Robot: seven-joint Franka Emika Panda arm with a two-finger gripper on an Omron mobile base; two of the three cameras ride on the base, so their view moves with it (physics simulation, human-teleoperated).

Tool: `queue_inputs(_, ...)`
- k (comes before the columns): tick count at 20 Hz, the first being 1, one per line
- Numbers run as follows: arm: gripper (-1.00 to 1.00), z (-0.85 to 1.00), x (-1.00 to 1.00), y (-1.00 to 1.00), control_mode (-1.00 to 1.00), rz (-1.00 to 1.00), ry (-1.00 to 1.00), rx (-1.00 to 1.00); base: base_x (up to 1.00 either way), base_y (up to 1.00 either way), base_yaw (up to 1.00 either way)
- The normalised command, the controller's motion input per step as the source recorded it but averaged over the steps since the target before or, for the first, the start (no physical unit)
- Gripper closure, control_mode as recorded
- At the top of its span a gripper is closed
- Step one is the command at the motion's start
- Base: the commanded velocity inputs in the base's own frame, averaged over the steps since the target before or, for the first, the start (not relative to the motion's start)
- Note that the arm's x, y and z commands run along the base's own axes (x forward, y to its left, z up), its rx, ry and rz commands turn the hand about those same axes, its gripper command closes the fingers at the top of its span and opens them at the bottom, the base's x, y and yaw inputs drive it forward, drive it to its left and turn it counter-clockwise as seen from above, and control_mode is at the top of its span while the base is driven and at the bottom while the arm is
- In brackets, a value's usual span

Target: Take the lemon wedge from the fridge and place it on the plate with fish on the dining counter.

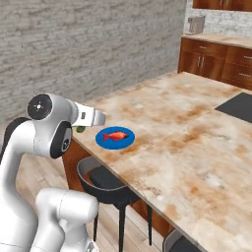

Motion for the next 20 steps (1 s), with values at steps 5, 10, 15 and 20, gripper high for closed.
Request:
queue_inputs(5, 1.00, -0.10, 0.80, 0.08, -1.00, 0.05, 0.17, -0.01, 0.20, 0.20, -0.03)
queue_inputs(10, 1.00, -0.43, 1.00, -0.72, -1.00, 0.16, 0.06, 0.08, 0.00, 0.00, 0.00)
queue_inputs(15, 1.00, -0.97, 0.96, -0.53, -1.00, 0.13, 0.17, 0.01, 0.00, 0.00, 0.00)
queue_inputs(20, 1.00, -0.58, 0.54, 0.11, -1.00, 0.02, 0.17, 0.00, 0.00, 0.00, 0.00)
